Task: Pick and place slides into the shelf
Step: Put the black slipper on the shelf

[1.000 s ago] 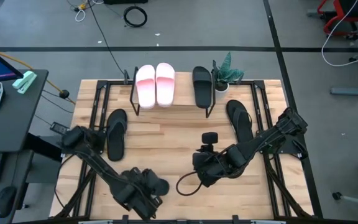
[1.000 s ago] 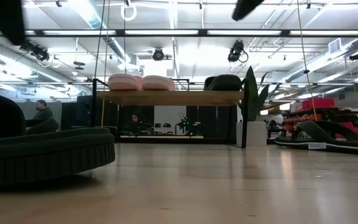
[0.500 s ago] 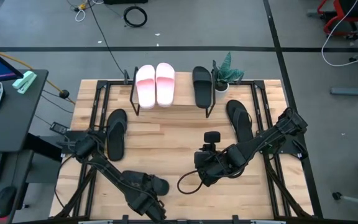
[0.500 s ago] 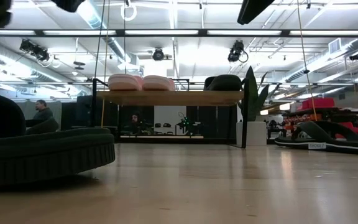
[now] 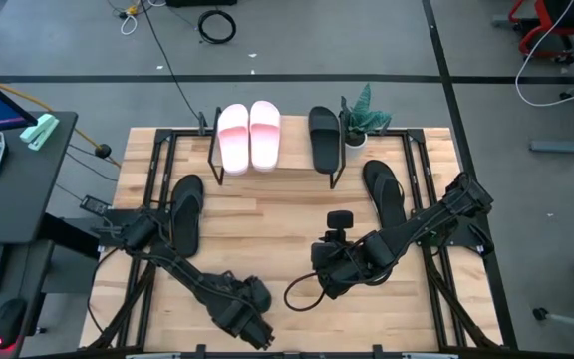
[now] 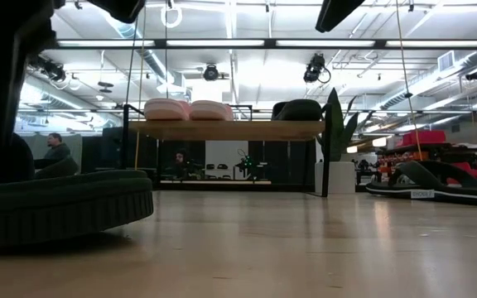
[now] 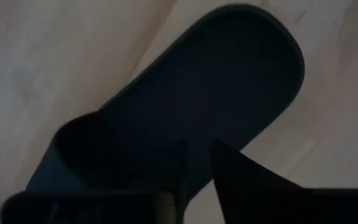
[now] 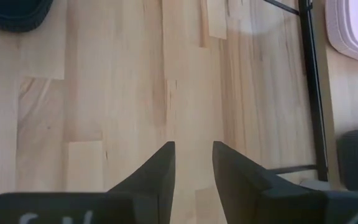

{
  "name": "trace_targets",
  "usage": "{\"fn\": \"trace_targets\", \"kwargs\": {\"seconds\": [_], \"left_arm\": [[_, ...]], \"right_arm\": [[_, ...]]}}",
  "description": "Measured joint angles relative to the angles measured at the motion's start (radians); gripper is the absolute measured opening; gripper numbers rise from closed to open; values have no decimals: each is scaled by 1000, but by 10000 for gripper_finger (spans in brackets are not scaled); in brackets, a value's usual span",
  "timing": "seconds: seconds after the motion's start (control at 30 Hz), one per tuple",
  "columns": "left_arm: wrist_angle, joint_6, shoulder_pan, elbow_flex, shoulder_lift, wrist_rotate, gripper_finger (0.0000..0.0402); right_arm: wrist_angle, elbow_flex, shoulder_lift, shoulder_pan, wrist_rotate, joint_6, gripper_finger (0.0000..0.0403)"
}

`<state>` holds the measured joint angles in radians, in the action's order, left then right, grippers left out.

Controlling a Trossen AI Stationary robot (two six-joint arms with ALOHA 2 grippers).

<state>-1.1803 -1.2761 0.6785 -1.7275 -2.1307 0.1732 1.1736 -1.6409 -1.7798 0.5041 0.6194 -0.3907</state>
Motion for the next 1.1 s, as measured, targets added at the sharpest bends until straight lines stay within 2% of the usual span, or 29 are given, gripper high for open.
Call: {"fn": "trace_targets", "kwargs": {"seconds": [0.2,0.33,0.43,0.9,1.1], "left_arm": [[-74,-17,-31,0,0,-80,142],[-213,-79,-60,0,1,-157,157],[-272,-104,-73,0,1,-179,151],[-310,-153,-80,0,1,-225,93],[-301,-75,-80,0,1,-225,82]], "right_arm": [[0,0,0,0,59,27,113],[0,0,0,0,90,27,113],[0,0,0,0,90,27,113],[0,0,0,0,91,27,113],[0,0,0,0,91,27,113]]}}
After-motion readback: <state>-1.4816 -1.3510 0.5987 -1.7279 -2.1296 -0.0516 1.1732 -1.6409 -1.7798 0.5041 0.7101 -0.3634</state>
